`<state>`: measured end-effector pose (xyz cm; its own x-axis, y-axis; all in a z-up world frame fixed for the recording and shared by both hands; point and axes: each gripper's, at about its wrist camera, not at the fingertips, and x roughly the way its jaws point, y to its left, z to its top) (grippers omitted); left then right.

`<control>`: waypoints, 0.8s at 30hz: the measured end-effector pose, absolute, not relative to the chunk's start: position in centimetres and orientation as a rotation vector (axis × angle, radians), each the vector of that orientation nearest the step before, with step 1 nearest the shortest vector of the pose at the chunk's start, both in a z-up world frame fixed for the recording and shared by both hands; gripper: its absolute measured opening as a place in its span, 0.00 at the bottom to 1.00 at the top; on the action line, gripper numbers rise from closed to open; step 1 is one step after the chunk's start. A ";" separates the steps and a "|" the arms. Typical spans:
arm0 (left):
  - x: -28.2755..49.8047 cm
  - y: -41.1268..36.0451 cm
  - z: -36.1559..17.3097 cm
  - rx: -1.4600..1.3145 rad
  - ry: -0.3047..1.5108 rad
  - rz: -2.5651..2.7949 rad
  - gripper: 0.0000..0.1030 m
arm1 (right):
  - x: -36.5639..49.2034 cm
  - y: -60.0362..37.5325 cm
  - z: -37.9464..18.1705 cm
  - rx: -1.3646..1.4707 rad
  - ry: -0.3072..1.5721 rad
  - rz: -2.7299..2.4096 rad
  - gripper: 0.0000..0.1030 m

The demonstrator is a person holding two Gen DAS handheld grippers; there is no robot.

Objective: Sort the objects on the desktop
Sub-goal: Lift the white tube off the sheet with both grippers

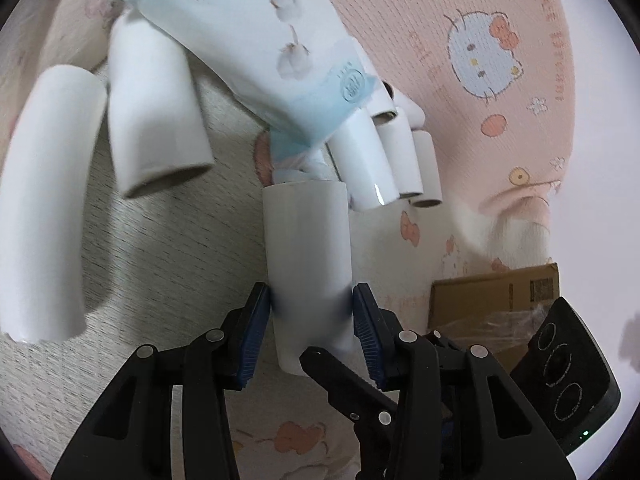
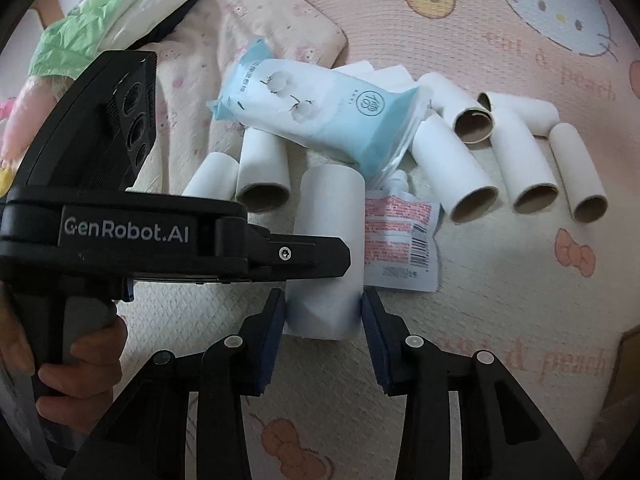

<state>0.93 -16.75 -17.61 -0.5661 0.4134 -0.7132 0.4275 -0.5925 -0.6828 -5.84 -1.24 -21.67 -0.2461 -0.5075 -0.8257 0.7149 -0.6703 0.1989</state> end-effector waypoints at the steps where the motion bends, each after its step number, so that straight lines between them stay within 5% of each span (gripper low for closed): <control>1: 0.9 -16.4 -17.4 1.462 1.408 -2.402 0.45 | -5.7 -1.0 -21.5 1.201 0.279 -1.991 0.35; 24: -2.7 -6.5 -18.8 1.840 1.292 -2.496 0.46 | -4.7 8.7 -21.2 1.421 0.164 -2.183 0.36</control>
<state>-2.67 -6.49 -18.83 -0.3835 0.5769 -0.7212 0.2556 -0.6841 -0.6832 -4.70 8.67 -21.22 -0.3101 -0.3603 -0.8798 0.4873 -0.8548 0.1783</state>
